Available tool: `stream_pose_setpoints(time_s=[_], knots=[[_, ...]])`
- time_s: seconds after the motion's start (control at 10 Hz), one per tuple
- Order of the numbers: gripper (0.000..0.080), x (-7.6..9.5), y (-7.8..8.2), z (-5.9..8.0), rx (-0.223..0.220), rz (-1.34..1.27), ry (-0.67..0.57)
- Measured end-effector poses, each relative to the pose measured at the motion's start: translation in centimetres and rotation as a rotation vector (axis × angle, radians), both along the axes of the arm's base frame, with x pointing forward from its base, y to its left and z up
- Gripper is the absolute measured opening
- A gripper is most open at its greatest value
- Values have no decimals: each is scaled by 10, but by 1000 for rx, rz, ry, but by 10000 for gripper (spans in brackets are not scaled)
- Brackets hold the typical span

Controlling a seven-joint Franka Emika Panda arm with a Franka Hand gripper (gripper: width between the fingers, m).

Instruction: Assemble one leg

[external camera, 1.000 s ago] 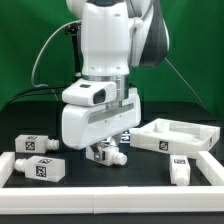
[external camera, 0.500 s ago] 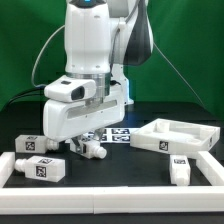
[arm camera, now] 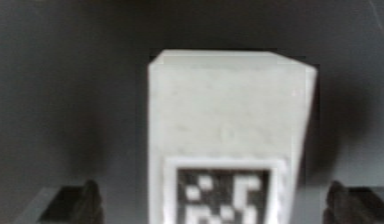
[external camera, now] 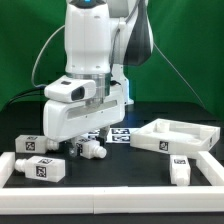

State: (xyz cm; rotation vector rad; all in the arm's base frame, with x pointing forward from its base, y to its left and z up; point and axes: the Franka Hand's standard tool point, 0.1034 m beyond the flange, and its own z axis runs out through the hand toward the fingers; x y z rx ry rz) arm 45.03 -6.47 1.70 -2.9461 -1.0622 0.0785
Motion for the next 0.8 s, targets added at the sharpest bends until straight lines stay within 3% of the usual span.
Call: stream_pose_setpoints(time_s=[0.2,0.6,0.8], knots=[[648,36,24,32,-9,-83,-7],[649,101,99,44,-36,-568,-15],[649,130,116,45,-34,-650,-36]])
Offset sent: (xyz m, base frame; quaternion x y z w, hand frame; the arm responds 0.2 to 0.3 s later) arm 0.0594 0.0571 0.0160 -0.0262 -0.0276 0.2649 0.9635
